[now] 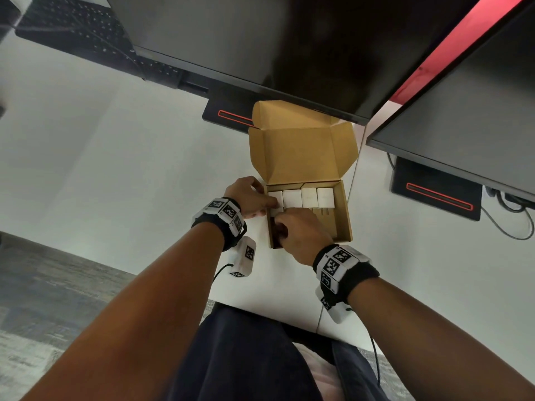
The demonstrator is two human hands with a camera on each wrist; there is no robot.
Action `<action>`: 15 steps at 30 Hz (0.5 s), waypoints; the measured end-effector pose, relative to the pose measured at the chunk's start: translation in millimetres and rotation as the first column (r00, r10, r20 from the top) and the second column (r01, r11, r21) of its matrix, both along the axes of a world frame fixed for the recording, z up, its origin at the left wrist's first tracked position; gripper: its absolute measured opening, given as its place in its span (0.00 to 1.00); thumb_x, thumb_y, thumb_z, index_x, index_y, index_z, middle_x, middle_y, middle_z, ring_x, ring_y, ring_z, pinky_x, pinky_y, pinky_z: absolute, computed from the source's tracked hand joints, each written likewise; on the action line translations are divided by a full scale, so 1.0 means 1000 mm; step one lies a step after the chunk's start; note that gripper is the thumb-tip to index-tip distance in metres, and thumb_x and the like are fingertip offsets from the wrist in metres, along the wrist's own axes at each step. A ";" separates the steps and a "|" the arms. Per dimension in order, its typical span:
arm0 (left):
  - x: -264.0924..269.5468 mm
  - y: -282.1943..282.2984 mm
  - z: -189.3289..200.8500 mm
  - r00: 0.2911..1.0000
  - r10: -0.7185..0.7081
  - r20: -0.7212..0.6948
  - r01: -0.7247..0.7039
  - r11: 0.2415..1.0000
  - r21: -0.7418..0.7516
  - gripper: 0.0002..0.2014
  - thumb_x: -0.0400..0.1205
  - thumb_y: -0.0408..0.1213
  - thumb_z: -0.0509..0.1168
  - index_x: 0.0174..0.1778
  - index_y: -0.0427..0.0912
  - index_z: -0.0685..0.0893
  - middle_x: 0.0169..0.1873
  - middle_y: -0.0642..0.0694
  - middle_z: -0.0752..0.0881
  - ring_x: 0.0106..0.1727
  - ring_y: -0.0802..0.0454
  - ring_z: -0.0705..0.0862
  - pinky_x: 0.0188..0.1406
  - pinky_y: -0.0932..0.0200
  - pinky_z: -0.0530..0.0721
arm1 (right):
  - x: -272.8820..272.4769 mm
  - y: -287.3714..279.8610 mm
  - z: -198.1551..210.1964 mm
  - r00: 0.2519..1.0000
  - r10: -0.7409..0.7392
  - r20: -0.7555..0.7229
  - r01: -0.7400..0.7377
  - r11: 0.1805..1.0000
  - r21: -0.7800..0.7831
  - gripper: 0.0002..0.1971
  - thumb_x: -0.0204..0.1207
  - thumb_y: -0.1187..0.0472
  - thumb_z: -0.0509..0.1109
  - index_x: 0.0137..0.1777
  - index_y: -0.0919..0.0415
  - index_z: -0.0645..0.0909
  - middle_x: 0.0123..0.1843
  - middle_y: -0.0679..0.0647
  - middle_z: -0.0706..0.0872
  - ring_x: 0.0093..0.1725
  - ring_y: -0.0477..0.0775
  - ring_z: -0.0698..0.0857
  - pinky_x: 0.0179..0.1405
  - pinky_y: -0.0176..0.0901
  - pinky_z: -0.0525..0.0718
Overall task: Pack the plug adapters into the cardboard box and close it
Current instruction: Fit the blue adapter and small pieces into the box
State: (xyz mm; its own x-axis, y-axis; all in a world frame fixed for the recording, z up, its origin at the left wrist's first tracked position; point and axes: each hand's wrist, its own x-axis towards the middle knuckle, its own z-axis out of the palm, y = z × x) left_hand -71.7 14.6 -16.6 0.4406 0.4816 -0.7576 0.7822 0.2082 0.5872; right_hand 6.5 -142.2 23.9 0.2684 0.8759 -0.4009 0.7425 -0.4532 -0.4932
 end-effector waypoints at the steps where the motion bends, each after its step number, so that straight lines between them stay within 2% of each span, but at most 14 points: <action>1: 0.000 0.000 0.000 1.000 0.001 0.002 -0.001 1.000 0.003 0.21 0.71 0.42 0.84 0.55 0.43 0.84 0.33 0.46 0.90 0.22 0.55 0.86 0.39 0.57 0.90 | 0.000 -0.002 -0.001 1.000 0.000 -0.002 0.000 1.000 0.006 0.02 0.77 0.64 0.73 0.48 0.61 0.85 0.46 0.56 0.87 0.42 0.51 0.77 0.46 0.47 0.83; 4: 0.000 0.000 0.000 1.000 -0.007 -0.002 0.007 1.000 0.007 0.21 0.71 0.43 0.83 0.55 0.44 0.85 0.32 0.46 0.90 0.24 0.55 0.87 0.43 0.55 0.93 | -0.001 -0.008 -0.008 1.000 -0.005 -0.011 0.005 1.000 0.028 0.05 0.78 0.63 0.73 0.52 0.59 0.84 0.49 0.56 0.87 0.47 0.54 0.80 0.50 0.49 0.83; 6: 0.000 -0.001 0.000 1.000 -0.011 -0.002 0.011 1.000 0.008 0.21 0.71 0.43 0.83 0.55 0.44 0.85 0.34 0.46 0.91 0.27 0.54 0.88 0.43 0.55 0.93 | -0.001 -0.010 -0.009 0.999 -0.015 -0.034 0.016 0.999 0.042 0.05 0.77 0.63 0.73 0.51 0.60 0.85 0.48 0.56 0.88 0.48 0.56 0.82 0.51 0.50 0.85; 8: 0.000 -0.001 0.001 1.000 -0.009 -0.006 0.009 1.000 0.021 0.21 0.72 0.44 0.83 0.55 0.44 0.84 0.36 0.46 0.92 0.30 0.54 0.89 0.40 0.56 0.93 | 0.000 -0.010 -0.007 0.994 -0.054 -0.095 0.057 0.998 0.021 0.02 0.75 0.62 0.74 0.43 0.61 0.86 0.41 0.54 0.89 0.41 0.53 0.84 0.45 0.49 0.87; 10: 0.000 -0.001 0.001 1.000 -0.008 -0.013 0.008 0.999 0.032 0.21 0.72 0.44 0.83 0.55 0.44 0.84 0.37 0.46 0.92 0.32 0.53 0.90 0.40 0.56 0.93 | 0.002 -0.011 -0.005 0.987 -0.072 -0.144 0.071 0.997 -0.008 0.08 0.73 0.58 0.75 0.34 0.58 0.84 0.32 0.49 0.87 0.33 0.48 0.84 0.37 0.46 0.87; 12: 0.000 -0.002 0.001 1.000 -0.006 -0.022 0.007 0.999 0.036 0.21 0.72 0.44 0.84 0.56 0.44 0.85 0.37 0.45 0.93 0.32 0.54 0.90 0.43 0.54 0.94 | 0.002 -0.012 -0.001 0.985 -0.047 -0.167 0.040 0.998 -0.044 0.14 0.75 0.55 0.73 0.28 0.54 0.80 0.26 0.47 0.83 0.29 0.45 0.81 0.32 0.44 0.82; 15: 0.001 -0.003 0.001 1.000 0.000 -0.028 0.001 0.999 0.039 0.22 0.71 0.44 0.84 0.57 0.43 0.85 0.36 0.45 0.93 0.30 0.55 0.89 0.44 0.53 0.94 | 0.001 -0.015 0.002 0.982 -0.005 -0.189 -0.012 0.996 -0.090 0.21 0.80 0.55 0.71 0.25 0.48 0.73 0.23 0.43 0.78 0.26 0.44 0.79 0.28 0.34 0.72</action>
State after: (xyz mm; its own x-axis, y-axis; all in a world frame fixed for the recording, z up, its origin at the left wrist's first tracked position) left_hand -71.1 11.7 -15.1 0.4196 0.5104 -0.7506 0.7987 0.1852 0.5725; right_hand 7.6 -157.0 26.2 0.1775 0.8348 -0.5212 0.6412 -0.4999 -0.5823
